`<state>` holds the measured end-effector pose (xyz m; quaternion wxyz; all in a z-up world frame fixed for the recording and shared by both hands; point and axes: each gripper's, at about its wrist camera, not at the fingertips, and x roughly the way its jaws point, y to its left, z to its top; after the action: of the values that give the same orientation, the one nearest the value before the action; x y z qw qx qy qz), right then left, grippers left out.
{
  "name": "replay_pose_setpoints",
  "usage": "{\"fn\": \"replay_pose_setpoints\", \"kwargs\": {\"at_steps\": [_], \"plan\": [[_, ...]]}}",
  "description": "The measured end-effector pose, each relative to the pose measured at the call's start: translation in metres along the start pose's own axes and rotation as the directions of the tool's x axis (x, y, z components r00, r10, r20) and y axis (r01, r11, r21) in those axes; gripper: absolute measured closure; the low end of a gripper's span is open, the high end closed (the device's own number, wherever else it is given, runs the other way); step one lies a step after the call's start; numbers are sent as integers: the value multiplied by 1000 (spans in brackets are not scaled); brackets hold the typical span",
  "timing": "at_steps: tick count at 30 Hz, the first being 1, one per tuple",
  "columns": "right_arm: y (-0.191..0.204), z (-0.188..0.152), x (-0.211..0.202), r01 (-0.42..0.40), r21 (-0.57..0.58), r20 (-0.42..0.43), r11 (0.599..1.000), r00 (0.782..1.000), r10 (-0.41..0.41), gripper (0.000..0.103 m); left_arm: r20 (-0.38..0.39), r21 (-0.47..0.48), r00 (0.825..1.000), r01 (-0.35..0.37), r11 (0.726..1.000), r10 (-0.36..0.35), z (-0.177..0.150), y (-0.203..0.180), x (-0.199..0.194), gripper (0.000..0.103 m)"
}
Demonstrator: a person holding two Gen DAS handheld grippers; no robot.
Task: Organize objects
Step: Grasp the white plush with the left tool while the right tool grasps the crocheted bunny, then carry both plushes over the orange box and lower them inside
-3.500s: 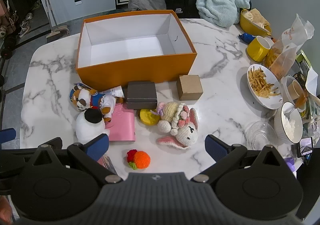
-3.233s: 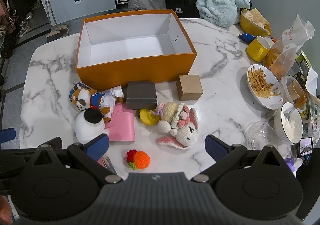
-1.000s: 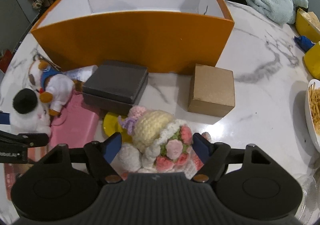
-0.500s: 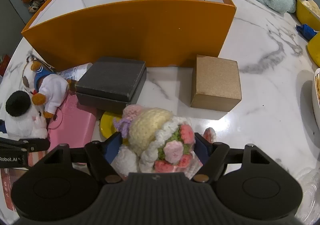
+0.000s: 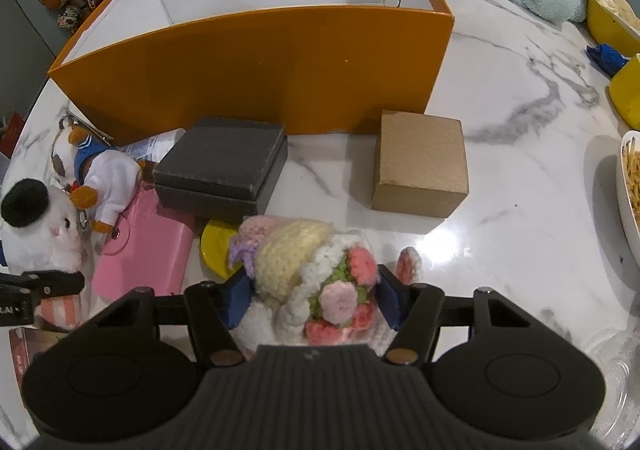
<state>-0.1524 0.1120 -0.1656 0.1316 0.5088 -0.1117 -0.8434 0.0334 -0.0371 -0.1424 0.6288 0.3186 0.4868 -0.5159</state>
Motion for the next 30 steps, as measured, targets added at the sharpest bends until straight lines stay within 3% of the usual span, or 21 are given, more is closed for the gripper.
{"fn": "replay_pose_setpoints", "kwargs": {"at_steps": [12, 13, 21, 30], "plan": [[2, -2, -39, 10, 69, 78, 998, 997, -15, 40, 64, 112, 994, 80, 990, -88, -5, -4, -34, 28], [2, -2, -43, 8, 71, 83, 997, 996, -14, 40, 32, 239, 990, 127, 963, -138, -5, -5, -38, 28], [12, 11, -80, -17, 81, 157, 997, 988, 4, 40, 59, 318, 979, 166, 934, -194, 8, -9, -66, 28], [18, 64, -117, -29, 55, 284, 998, 959, 12, 40, 120, 417, 954, 201, 886, -273, 55, -29, -93, 28]]}}
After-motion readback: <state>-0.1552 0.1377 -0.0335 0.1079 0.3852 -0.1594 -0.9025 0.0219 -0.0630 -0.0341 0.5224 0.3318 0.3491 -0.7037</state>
